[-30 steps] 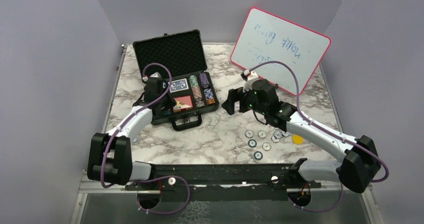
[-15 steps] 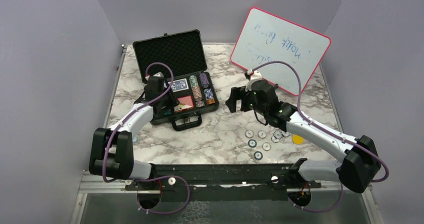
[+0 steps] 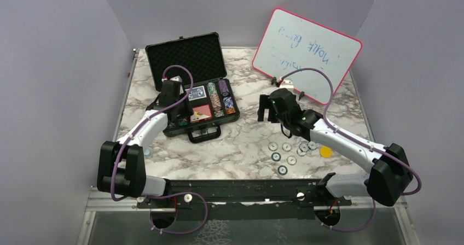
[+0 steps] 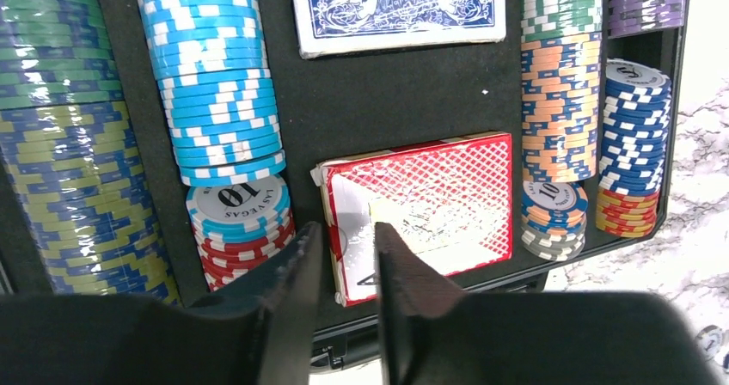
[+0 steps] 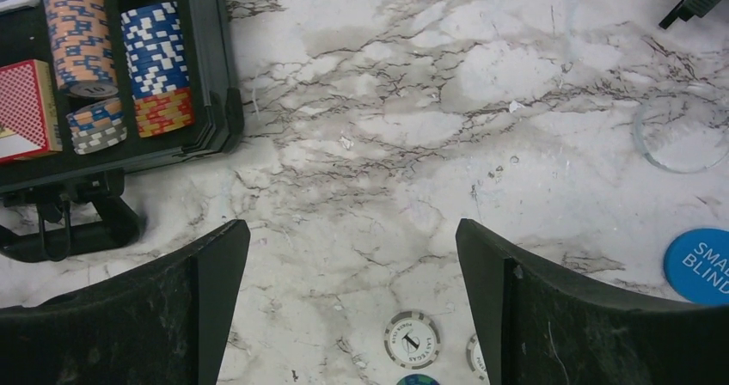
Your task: Pack up texas hold em set
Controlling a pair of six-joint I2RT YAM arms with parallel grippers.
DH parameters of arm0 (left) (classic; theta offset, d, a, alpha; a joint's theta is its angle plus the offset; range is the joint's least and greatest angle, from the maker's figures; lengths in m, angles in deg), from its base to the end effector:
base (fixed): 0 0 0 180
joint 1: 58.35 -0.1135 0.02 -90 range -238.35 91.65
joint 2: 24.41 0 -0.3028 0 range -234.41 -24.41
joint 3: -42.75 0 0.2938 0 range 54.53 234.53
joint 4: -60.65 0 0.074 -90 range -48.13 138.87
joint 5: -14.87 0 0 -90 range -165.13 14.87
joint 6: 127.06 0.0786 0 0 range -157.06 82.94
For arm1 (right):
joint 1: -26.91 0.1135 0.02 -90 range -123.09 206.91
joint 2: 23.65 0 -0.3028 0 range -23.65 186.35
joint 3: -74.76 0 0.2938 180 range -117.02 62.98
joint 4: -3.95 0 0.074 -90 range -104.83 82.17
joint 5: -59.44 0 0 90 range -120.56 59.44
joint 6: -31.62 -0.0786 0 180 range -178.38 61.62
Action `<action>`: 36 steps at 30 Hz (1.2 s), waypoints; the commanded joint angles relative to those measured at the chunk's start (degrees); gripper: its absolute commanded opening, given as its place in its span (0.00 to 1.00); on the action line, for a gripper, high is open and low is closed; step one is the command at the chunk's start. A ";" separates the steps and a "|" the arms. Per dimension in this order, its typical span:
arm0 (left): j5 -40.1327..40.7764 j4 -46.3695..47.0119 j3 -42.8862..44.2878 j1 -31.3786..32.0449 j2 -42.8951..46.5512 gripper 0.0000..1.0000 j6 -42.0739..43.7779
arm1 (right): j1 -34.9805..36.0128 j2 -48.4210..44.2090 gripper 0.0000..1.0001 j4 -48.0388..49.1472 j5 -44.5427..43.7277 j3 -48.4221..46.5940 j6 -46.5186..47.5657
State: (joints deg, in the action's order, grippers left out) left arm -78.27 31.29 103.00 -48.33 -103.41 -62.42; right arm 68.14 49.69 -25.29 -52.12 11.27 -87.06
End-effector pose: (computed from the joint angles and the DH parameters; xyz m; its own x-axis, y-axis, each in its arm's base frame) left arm 0.3363 -0.0638 0.2028 -0.7523 -0.3014 -0.5859 -0.1244 0.9382 -0.3228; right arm 0.2724 0.2003 0.2606 -0.6073 0.0613 -0.7921 -0.1220 0.9780 0.1692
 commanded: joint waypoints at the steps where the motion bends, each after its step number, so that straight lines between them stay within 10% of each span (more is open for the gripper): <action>1: -1.24 0.27 -0.88 -0.03 -0.78 0.28 0.52 | -0.63 1.86 0.91 -4.70 -3.12 -2.69 -3.41; 13: -2.73 0.54 -1.25 0.08 -2.92 0.24 1.45 | -6.94 2.82 0.86 -9.45 -0.12 -2.35 -6.96; 36: -10.94 -5.80 7.06 0.14 11.67 0.68 2.91 | -43.94 4.48 1.00 -26.56 0.30 3.05 -23.12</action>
State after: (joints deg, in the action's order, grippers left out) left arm -85.35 26.28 108.48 -48.48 -93.68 -60.04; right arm 27.68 55.53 -47.27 -50.59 13.20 -105.95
